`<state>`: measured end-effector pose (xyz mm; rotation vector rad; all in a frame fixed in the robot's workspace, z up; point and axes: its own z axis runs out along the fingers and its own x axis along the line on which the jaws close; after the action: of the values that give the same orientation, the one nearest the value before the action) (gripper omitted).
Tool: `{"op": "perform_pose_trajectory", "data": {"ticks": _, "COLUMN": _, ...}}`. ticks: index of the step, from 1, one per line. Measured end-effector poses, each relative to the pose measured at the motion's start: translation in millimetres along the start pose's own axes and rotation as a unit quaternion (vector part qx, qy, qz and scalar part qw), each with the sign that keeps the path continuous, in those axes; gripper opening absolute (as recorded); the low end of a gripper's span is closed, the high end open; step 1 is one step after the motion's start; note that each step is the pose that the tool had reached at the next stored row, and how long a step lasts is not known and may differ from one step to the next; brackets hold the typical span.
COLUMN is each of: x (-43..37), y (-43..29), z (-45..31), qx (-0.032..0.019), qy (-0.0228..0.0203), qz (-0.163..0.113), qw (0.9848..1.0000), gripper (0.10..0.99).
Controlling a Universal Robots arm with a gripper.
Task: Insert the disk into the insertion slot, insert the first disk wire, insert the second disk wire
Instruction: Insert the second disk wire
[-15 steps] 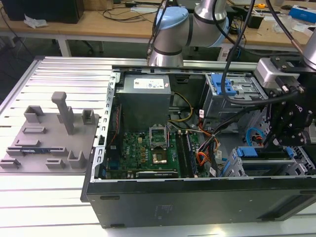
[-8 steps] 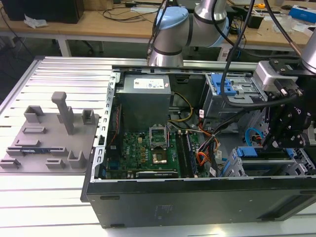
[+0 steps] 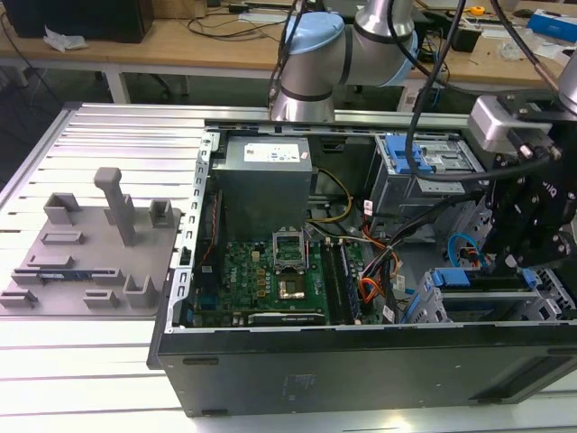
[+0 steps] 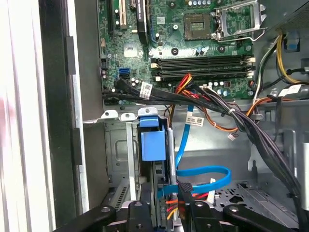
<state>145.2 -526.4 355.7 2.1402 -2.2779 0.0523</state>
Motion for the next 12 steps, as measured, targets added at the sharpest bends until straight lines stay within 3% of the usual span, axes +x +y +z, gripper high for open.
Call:
{"op": "perform_pose_trajectory", "data": {"ticks": 6, "x": -7.5, "y": 0.1, "z": -29.8, "qx": 0.0005, "qy": 0.0081, "qz": 0.0, "qw": 1.0, "gripper": 0.357}}
{"op": "perform_pose_trajectory", "data": {"ticks": 8, "x": -10.0, "y": 0.1, "z": -43.9, "qx": 0.0009, "qy": 0.0141, "qz": 0.0, "qw": 0.9999, "gripper": 0.357}}
{"op": "perform_pose_trajectory", "data": {"ticks": 10, "x": -11.7, "y": 0.2, "z": -47.9, "qx": 0.0012, "qy": 0.0191, "qz": 0.0, "qw": 0.9998, "gripper": 0.345}}
{"op": "perform_pose_trajectory", "data": {"ticks": 12, "x": -11.7, "y": 0.2, "z": -47.9, "qx": 0.0013, "qy": 0.0199, "qz": 0.0, "qw": 0.9998, "gripper": 0.212}}
